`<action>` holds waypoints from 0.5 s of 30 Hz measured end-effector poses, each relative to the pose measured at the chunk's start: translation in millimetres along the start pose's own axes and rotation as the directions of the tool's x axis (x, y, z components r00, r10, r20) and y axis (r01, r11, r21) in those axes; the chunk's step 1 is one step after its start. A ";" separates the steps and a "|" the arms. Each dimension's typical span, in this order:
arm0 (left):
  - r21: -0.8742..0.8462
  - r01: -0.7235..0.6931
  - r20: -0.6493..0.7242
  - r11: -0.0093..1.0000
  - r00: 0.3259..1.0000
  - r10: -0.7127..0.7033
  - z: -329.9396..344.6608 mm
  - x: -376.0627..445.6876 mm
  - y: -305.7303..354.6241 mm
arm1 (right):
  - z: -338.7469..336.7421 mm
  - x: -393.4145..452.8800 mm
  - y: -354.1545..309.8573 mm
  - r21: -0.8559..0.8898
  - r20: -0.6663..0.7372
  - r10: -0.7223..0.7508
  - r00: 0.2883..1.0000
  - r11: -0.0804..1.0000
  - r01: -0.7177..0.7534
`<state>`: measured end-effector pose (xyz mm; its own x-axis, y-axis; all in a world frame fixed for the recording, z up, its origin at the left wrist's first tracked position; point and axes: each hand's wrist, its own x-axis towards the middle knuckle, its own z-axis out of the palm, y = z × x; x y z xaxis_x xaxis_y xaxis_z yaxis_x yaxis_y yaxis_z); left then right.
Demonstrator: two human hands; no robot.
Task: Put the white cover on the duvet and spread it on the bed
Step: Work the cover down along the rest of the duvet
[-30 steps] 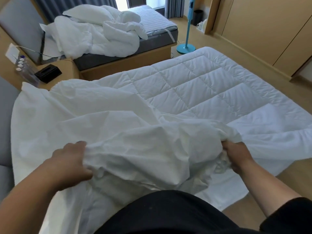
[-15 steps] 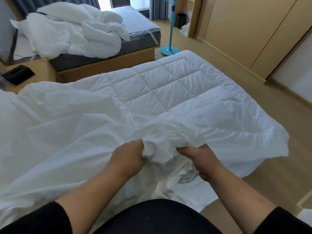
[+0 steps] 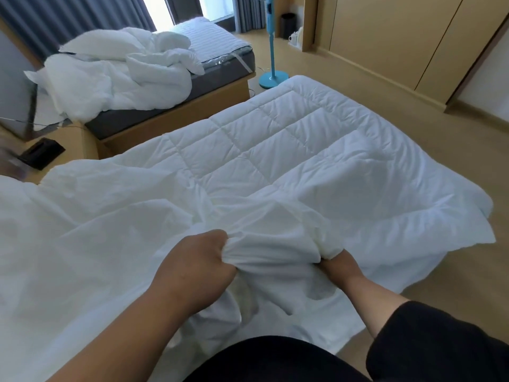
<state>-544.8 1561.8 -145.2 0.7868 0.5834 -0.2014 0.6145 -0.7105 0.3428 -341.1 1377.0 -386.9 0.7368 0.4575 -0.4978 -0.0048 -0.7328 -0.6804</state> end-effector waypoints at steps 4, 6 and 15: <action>-0.042 0.019 -0.019 0.999 1.000 -0.020 -5.0 1.0 -2.9 | 6.1 2.8 2.4 -0.168 0.067 0.048 0.997 0.985 -0.036; -0.061 0.003 -0.016 0.998 1.000 -0.004 -6.0 0.6 -7.0 | 11.0 -1.5 2.9 -0.224 0.036 0.063 0.997 0.973 -0.053; 0.119 0.217 0.152 0.969 0.960 -0.234 21.9 -6.0 -115.1 | 0.6 -48.9 -37.6 0.381 -0.153 0.182 0.971 0.918 -0.112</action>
<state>-619.0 1631.4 -203.6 0.6203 0.6665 -0.4134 0.7731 -0.6086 0.1789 -377.3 1382.5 -337.3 0.8183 0.2341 -0.5249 -0.3442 -0.5316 -0.7739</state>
